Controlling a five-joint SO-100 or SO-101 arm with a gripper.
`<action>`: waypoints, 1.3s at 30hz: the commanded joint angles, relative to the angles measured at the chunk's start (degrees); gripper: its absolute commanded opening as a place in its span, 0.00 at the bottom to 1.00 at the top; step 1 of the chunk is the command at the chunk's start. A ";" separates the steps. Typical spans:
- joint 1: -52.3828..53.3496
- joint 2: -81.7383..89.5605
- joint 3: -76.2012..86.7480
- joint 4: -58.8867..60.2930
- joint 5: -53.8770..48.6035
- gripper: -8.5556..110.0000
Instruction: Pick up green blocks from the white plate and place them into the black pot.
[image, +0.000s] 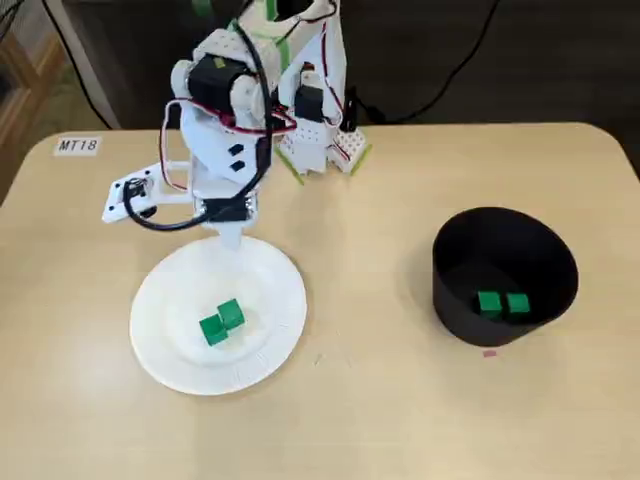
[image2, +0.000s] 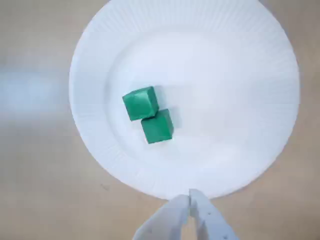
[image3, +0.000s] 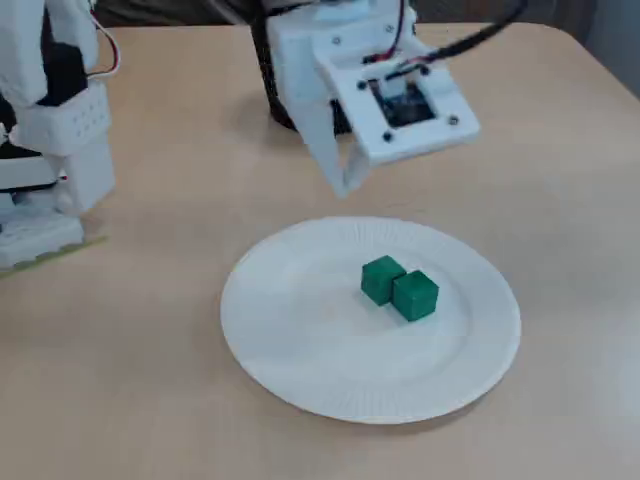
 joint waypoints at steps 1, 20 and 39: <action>1.32 -7.29 -10.81 2.11 -2.46 0.05; 2.55 -21.45 -20.74 1.58 -1.23 0.27; 3.52 -25.93 -23.03 1.85 -2.02 0.32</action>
